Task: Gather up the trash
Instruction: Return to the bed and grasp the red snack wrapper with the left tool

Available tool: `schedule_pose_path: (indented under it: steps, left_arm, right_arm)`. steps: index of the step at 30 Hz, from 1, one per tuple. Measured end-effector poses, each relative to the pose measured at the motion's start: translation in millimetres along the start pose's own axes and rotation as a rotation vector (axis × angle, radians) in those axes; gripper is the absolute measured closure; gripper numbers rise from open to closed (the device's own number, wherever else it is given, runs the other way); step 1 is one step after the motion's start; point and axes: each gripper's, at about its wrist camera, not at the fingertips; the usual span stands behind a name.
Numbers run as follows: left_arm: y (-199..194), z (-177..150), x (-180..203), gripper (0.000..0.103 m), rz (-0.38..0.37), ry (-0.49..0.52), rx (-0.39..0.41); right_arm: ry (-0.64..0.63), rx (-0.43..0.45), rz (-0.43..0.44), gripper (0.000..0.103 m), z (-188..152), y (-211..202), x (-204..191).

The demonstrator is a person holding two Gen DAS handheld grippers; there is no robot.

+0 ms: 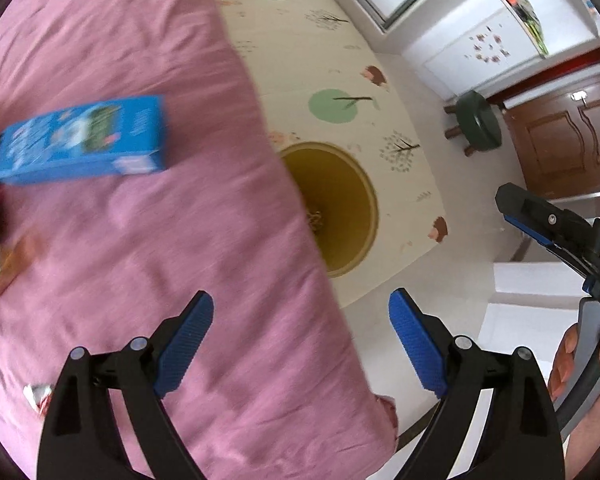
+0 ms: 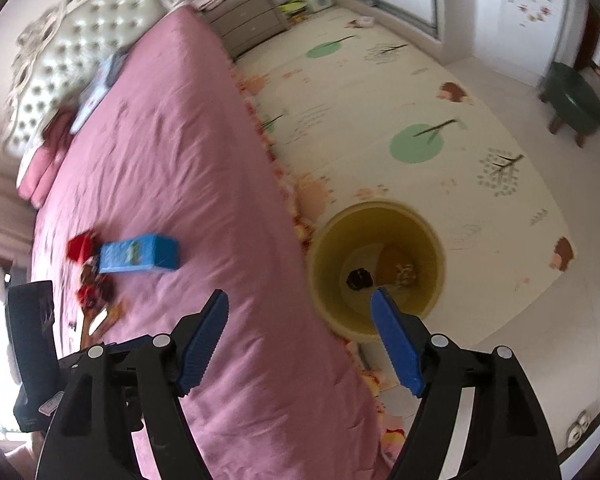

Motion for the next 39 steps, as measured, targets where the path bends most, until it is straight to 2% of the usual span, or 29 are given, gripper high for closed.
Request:
schedule_pose_path:
  steps: [10,19,28,35,39]
  left_arm:
    - [-26,-73,-76,0.014,0.048,-0.198,0.074]
    - [-27,-126,-133,0.014,0.065,-0.364,0.107]
    - [-17,-155,-172,0.014,0.090,-0.466,0.128]
    - [1,-163,-203,0.014,0.120,-0.542,0.123]
    - [19,-164,-222,0.014,0.105,-0.595,0.094]
  right_arm:
    - [-0.239,-0.107,0.031,0.031,-33,39,-100]
    - [-0.431,-0.201,0.037,0.031,-66,78,-173]
    - [-0.516,-0.240,0.017,0.031,-83,108,-211]
    - [-0.547,-0.268,0.007,0.031,-86,126,-228]
    - [-0.568,-0.286,-0.005,0.031,-89,137,-237]
Point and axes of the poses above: each gripper's, at about its wrist camera, not at the fingertips, and y roughly the way its jaws point, x to its right, z to its top, and after that the axes turned 14 degrees about -x, right-handed
